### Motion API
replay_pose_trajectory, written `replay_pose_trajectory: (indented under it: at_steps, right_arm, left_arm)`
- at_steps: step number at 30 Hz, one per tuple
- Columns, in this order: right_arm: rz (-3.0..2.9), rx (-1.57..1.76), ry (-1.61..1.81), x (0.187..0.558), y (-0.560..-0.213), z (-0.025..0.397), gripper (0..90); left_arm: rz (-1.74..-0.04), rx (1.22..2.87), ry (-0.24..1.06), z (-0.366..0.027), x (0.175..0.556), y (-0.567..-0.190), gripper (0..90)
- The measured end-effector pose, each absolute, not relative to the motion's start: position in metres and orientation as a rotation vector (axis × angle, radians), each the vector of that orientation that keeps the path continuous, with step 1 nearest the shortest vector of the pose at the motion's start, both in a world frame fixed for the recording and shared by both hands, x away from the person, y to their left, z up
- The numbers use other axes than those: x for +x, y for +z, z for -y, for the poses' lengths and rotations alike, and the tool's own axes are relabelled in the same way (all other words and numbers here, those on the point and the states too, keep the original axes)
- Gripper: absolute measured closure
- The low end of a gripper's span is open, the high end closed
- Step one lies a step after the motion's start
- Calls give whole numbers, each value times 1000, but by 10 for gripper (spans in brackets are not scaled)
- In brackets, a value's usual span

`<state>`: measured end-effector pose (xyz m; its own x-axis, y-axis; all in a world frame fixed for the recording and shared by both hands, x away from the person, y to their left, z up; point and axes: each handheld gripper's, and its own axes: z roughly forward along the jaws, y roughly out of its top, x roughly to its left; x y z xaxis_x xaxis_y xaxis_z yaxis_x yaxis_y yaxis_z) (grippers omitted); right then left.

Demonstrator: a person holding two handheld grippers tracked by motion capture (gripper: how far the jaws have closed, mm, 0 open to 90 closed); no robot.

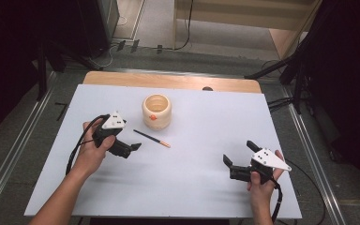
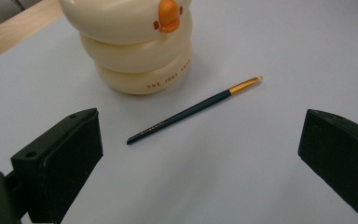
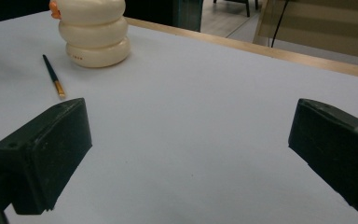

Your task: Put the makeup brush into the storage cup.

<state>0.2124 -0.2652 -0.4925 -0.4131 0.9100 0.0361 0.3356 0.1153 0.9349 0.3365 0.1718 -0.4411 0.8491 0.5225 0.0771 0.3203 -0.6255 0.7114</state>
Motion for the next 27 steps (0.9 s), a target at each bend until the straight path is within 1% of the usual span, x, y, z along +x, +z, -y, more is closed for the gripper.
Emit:
replay_pose_trajectory:
  at_steps: [13,15,16,25,26,27]
  right_arm:
    - [-1842,1201,1291,214,-494,263,0]
    - [-1843,1200,1290,214,-494,263,0]
    - [-1845,1200,1291,214,-494,263,0]
    - [-1851,1199,1287,215,-495,263,0]
    - [-1852,1203,1286,215,-495,263,0]
    - [-1852,1203,1287,215,-495,263,0]
  left_arm:
    - [-422,2589,307,-133,355,-448,3]
    - [-410,2609,292,-130,357,-449,3]
    - [-404,2650,281,-124,361,-451,3]
    - [-364,2737,197,-109,376,-460,3]
    - [-362,2745,203,-107,376,-461,3]
    - [-364,2783,243,-103,378,-462,31]
